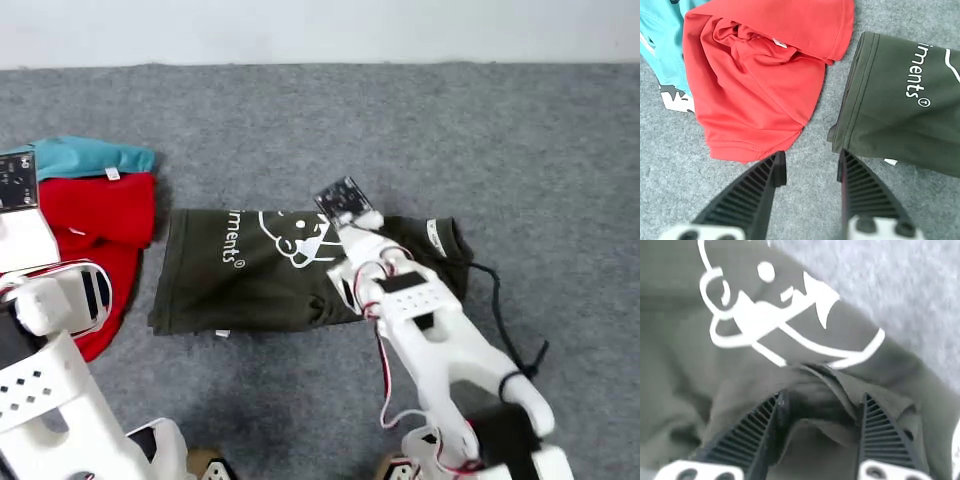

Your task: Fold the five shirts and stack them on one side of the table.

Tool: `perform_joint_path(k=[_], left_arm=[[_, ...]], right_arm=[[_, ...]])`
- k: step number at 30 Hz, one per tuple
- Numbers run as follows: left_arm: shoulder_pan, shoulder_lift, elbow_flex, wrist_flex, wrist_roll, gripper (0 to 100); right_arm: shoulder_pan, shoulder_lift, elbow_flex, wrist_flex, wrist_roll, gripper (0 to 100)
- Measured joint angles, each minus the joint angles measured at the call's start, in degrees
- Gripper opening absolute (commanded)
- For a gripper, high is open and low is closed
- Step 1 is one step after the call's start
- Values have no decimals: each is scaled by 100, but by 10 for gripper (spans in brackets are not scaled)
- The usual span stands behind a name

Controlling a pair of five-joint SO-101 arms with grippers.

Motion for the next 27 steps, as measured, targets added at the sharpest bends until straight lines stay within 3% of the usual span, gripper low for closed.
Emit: perform_joint_path(k=[7,18,27], left_arm=[[0,0,53,0,0,175],[0,0,220,0,-132,174],[0,0,220,0,-132,174]], right_arm=[[-387,633,-598,-53,-44,231],[-422,1626,-1653,-9,-44,231],[-88,730,-2752,2453,70,231]])
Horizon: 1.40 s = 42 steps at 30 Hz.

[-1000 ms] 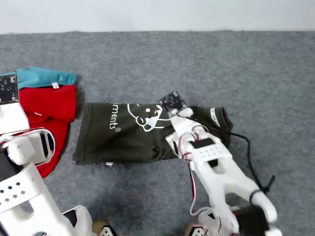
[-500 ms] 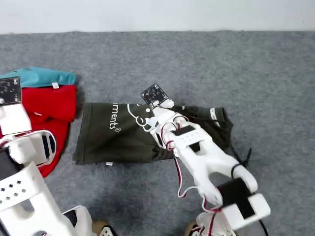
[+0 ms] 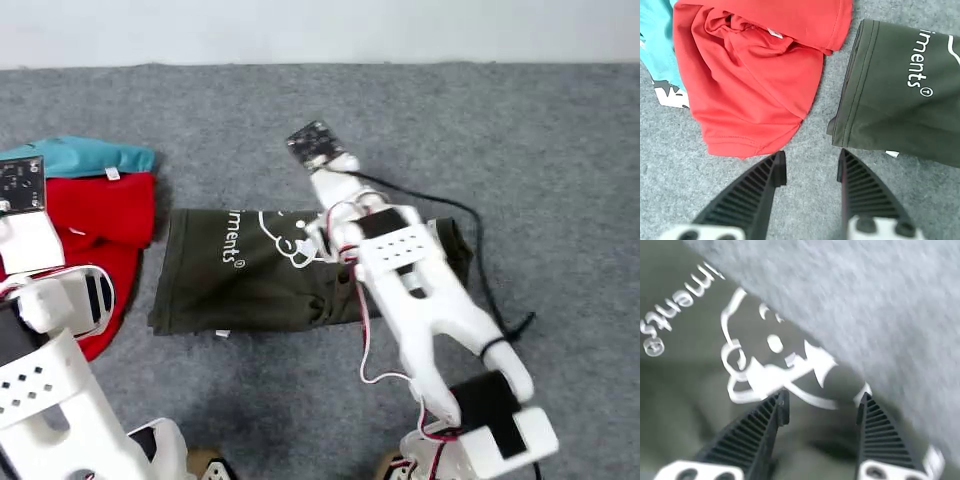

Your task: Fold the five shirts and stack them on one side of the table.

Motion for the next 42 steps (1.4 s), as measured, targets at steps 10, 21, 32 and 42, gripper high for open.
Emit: perform_joint_path(k=[10,21,32,42], left_arm=[[0,0,0,0,0,174],[0,0,0,0,0,174],[0,88,0,0,0,273],[853,2945,-484,-220,202,285]], right_arm=[[-44,-202,703,1204,695,231],[-677,-202,1714,-651,712,231],[-273,-1152,1222,-44,738,231],[79,-2180,809,1125,738,231]])
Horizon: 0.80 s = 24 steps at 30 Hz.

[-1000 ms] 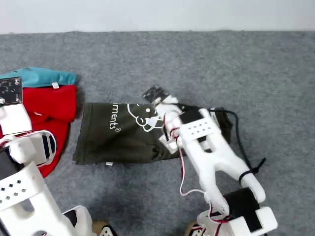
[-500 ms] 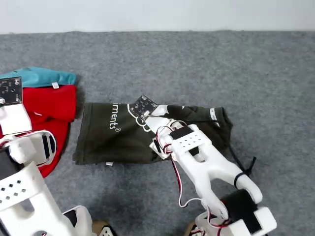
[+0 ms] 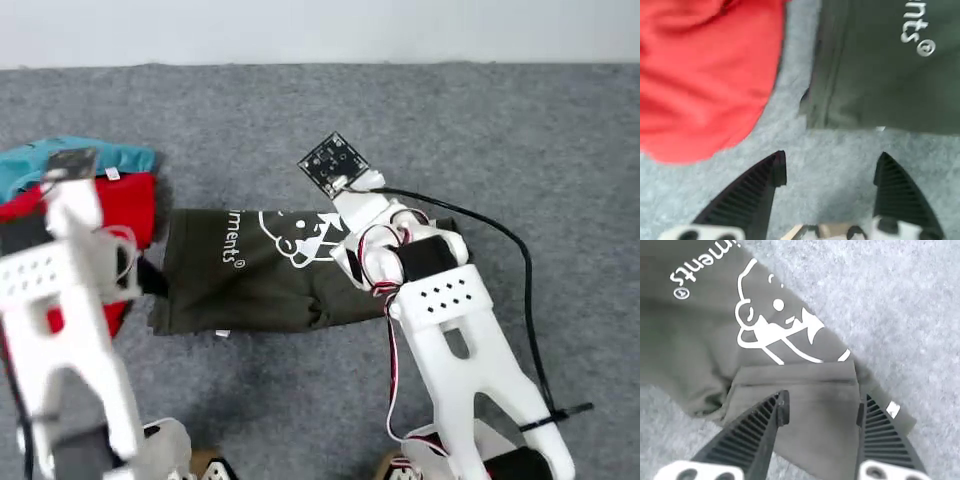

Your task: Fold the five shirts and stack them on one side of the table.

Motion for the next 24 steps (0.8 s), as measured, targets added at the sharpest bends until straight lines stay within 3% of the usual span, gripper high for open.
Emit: perform_joint_path(k=[6,13,19,24], left_arm=[[624,1565,-1002,-141,114,284],[624,2840,-1389,-475,70,279],[624,3525,-1389,-809,44,150],[624,3991,-1389,-1160,44,101]], right_arm=[[-18,-26,202,62,0,231],[176,-26,202,149,0,231],[703,-26,202,167,9,231],[985,-26,202,167,9,231]])
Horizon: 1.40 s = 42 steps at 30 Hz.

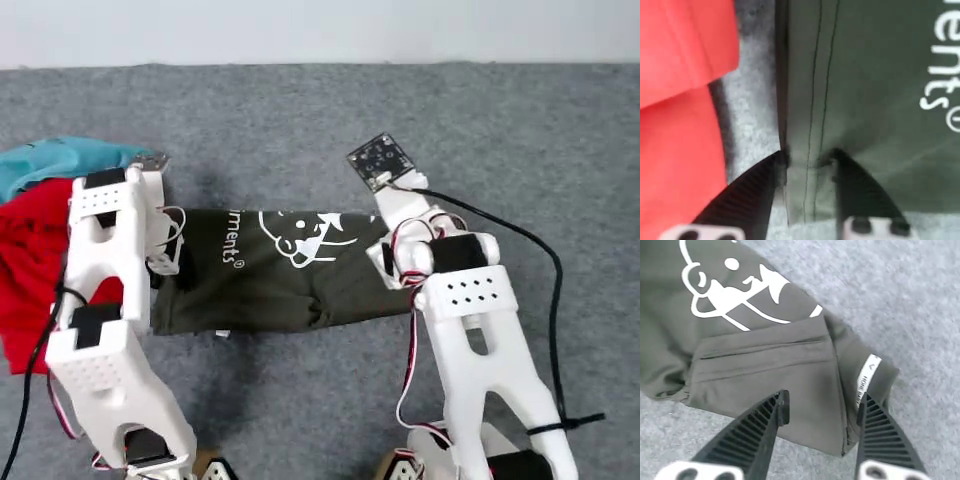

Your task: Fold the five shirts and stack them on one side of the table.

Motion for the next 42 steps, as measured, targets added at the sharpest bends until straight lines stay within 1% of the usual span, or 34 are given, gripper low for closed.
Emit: perform_joint_path(k=[7,10,12,15,18,22,25,30,36,39,42], left_arm=[[26,431,-114,-132,-26,91],[88,519,-158,-132,-26,14],[229,563,-176,-132,-237,15],[431,580,-185,-62,-774,13],[607,642,-352,193,-1002,12],[914,633,-870,985,-1055,12],[1108,308,-1204,1240,-1055,12],[1626,-404,-1284,1319,-1055,12],[2690,-624,-1301,1319,-1055,12],[3288,-624,-1327,1319,-1055,12],[3851,-624,-1609,1319,-1055,12]], right_arm=[[70,0,281,0,0,231],[70,0,378,0,0,231],[70,0,387,0,0,231],[70,0,396,0,0,231],[88,0,396,0,0,231],[123,0,396,0,0,231],[413,0,396,0,0,231],[1292,-229,396,0,0,231],[2066,-809,396,114,299,231],[2347,-870,396,325,378,231],[2716,-870,396,422,396,231]])
